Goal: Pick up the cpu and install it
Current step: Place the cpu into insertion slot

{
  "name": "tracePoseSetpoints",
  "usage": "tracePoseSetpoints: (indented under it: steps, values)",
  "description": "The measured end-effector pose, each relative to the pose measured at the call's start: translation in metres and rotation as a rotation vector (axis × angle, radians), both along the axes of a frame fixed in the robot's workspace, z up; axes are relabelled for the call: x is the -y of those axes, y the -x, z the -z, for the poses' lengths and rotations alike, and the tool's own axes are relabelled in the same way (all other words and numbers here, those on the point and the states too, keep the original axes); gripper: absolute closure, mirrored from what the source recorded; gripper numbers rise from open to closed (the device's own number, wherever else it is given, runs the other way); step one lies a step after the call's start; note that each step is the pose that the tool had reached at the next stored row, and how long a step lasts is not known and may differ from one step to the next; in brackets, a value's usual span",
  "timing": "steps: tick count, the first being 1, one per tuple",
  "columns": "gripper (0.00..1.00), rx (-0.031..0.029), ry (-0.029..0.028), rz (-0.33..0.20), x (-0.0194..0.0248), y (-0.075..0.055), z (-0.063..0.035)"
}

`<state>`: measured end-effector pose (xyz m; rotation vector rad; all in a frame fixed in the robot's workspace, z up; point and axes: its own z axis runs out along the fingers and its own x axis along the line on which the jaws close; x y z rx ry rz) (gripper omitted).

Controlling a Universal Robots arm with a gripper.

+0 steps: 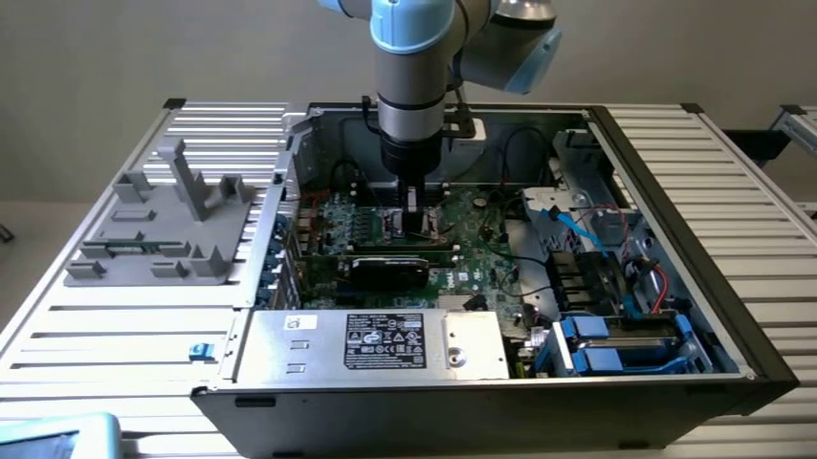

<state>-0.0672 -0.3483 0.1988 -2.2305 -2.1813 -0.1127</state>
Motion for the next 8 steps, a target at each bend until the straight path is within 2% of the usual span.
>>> tracePoseSetpoints:
  steps: [8]
  values:
    - [0.45,0.0016,-0.0003,0.000,0.0000,0.0002,0.0008]
